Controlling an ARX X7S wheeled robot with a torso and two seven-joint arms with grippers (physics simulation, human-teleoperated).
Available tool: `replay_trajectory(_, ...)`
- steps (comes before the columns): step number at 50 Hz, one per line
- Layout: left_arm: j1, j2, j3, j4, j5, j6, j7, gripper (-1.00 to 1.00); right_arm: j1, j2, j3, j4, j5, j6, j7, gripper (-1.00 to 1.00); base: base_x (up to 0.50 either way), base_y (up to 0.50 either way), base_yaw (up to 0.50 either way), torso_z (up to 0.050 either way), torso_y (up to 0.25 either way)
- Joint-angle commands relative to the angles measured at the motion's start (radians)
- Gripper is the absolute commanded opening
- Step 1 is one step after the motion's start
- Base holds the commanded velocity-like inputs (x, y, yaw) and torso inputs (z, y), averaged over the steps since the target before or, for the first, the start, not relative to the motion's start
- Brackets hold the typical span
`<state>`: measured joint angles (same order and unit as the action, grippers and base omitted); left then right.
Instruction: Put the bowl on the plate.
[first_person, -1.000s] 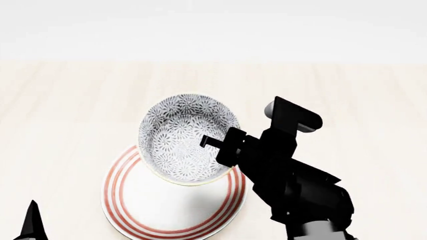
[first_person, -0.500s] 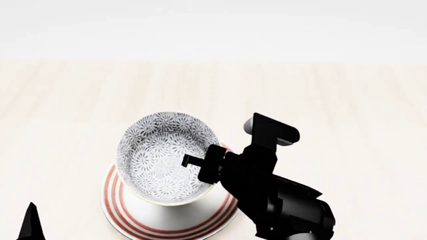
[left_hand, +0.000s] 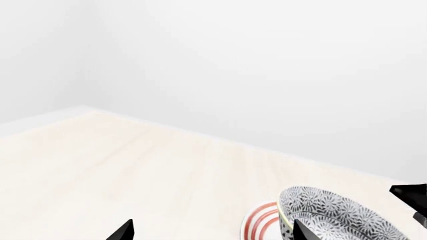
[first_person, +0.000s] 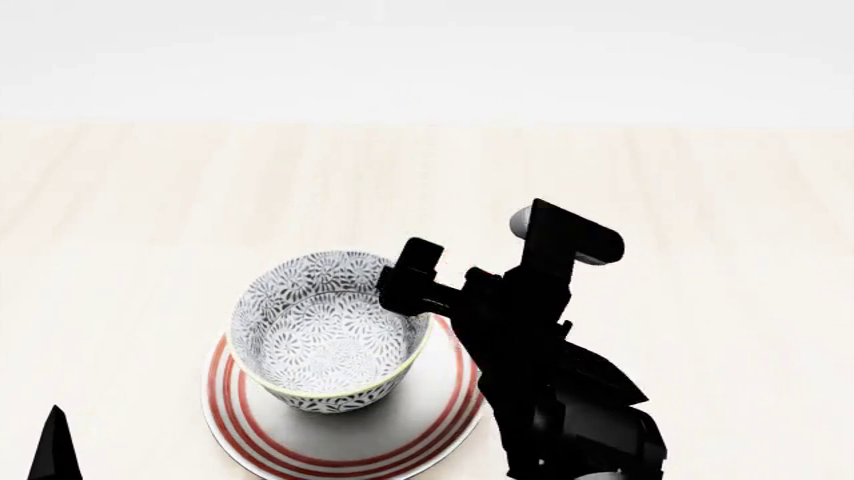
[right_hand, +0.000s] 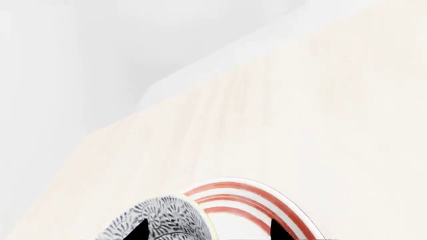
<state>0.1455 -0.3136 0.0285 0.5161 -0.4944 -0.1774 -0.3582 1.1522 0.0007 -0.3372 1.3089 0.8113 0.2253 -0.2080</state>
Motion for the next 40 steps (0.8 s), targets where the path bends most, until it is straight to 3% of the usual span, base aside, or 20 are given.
replay_trajectory(1, -0.001, -0.003, 0.007, 0.002, -0.001, 0.0, -0.002, 1.0, 0.027, 0.0, -0.011, -0.001, 0.168, -0.46, -0.016, 1.0, 0.0, 0.0, 0.0, 0.0, 0.0)
replay_trajectory(5, -0.003, -0.004, 0.008, 0.0, -0.002, 0.0, -0.003, 1.0, 0.017, 0.002, -0.029, -0.033, 0.244, -0.685, -0.034, 1.0, 0.0, 0.0, 0.0, 0.0, 0.0)
replay_trajectory(9, -0.003, -0.005, 0.009, 0.002, -0.005, 0.001, -0.004, 1.0, -0.139, 0.084, -0.032, -0.407, 0.232, -0.755, 0.096, 1.0, 0.0, 0.0, 0.0, 0.0, 0.0)
replay_trajectory(21, -0.004, -0.005, 0.026, 0.008, 0.006, 0.005, -0.006, 1.0, -0.391, 0.317, 0.015, -1.02, 0.305, -0.708, 0.28, 1.0, 0.0, 0.0, 0.0, 0.0, 0.0)
replay_trajectory(30, -0.007, -0.008, 0.044, 0.012, 0.018, 0.011, 0.0, 1.0, -0.522, 0.478, 0.054, -1.238, 0.328, -0.679, 0.345, 1.0, 0.0, 0.0, 0.0, 0.0, 0.0)
replay_trajectory(32, -0.012, -0.009, 0.045, 0.01, 0.016, 0.007, -0.001, 1.0, -0.544, 0.517, 0.042, -1.279, 0.353, -0.654, 0.293, 1.0, 0.0, 0.0, 0.0, 0.0, 0.0)
replay_trajectory(40, -0.013, -0.015, 0.039, 0.026, 0.001, 0.014, 0.002, 1.0, -0.714, 0.631, 0.036, -1.465, 0.195, -0.704, 0.317, 1.0, 0.0, 0.0, 0.0, 0.0, 0.0)
